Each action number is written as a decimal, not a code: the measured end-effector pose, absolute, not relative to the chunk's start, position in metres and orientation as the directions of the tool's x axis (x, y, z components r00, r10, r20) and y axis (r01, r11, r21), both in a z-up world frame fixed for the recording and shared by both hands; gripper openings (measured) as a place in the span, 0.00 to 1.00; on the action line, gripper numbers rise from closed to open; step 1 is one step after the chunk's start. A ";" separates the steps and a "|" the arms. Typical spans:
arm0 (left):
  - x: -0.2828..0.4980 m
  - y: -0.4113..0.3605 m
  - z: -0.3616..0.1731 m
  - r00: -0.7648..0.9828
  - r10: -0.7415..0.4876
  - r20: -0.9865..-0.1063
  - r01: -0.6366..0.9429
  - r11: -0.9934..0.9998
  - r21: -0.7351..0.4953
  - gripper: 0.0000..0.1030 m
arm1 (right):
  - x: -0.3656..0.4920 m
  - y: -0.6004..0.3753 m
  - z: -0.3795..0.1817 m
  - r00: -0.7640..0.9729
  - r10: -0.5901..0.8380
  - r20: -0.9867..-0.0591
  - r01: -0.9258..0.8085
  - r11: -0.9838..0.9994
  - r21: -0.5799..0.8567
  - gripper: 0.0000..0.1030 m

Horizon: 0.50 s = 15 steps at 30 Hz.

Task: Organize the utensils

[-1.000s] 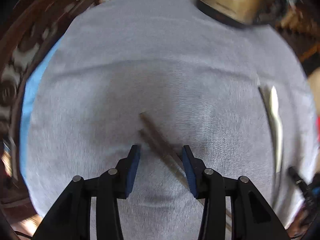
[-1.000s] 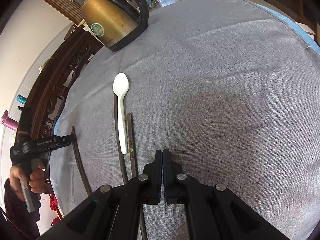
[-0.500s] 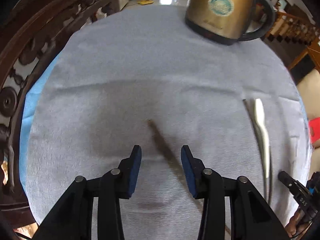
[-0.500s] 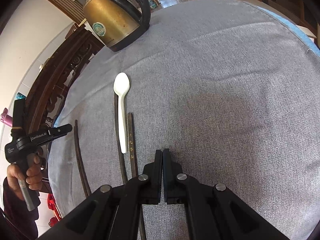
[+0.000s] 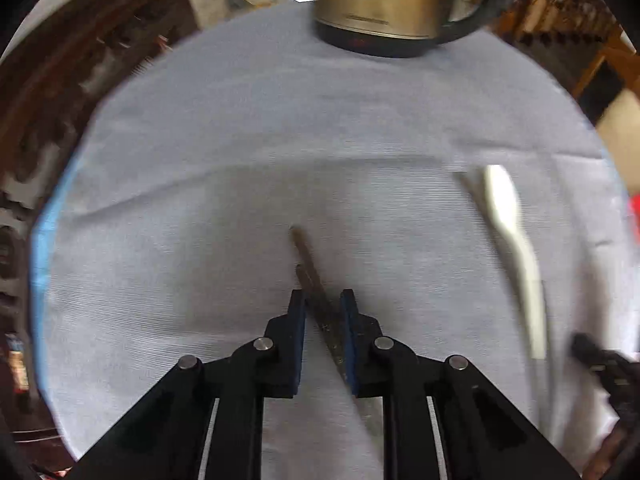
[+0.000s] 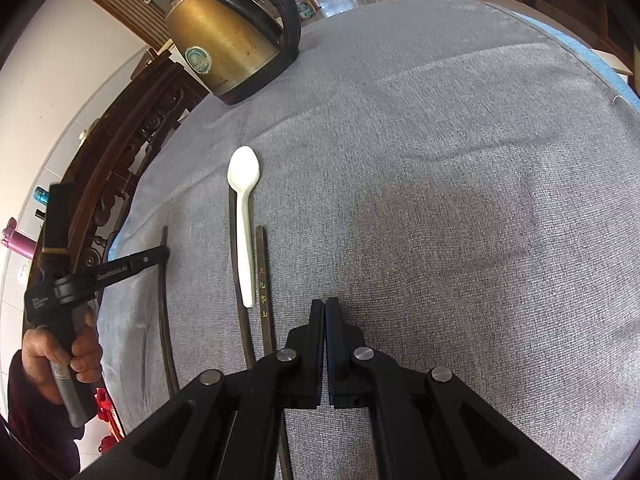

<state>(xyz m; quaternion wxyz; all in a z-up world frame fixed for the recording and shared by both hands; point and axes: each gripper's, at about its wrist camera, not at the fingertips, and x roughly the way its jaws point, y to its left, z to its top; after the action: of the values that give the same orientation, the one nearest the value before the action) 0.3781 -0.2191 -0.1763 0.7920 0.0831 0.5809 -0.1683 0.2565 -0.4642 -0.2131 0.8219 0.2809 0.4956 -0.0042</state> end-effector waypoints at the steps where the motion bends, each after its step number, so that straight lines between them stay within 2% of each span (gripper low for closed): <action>1: 0.380 -0.216 -0.170 0.273 -0.224 -0.935 0.367 0.923 -0.114 0.17 | 0.257 -0.464 -0.213 0.508 0.271 -0.818 0.284 0.843 0.456 0.02; 4: 0.378 -0.203 -0.148 0.364 -0.263 -0.894 0.390 0.914 -0.111 0.17 | 0.259 -0.463 -0.213 0.504 0.269 -0.821 0.284 0.845 0.452 0.02; 6: 0.380 -0.190 -0.148 0.352 -0.246 -0.903 0.384 0.918 -0.101 0.17 | 0.260 -0.461 -0.213 0.504 0.263 -0.823 0.285 0.849 0.445 0.02; 10: 0.375 -0.189 -0.170 0.309 -0.189 -0.932 0.356 0.932 -0.071 0.16 | 0.262 -0.459 -0.213 0.503 0.260 -0.824 0.283 0.852 0.441 0.02; 15: 0.372 -0.184 -0.187 0.265 -0.230 -0.936 0.325 0.936 -0.138 0.17 | 0.262 -0.460 -0.214 0.508 0.267 -0.819 0.282 0.847 0.451 0.02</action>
<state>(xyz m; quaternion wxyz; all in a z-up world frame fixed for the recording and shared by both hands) 0.3718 -0.1841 -0.1868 0.7943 0.0408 0.5804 -0.1746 0.2620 -0.4603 -0.2145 0.8231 0.2767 0.4959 -0.0043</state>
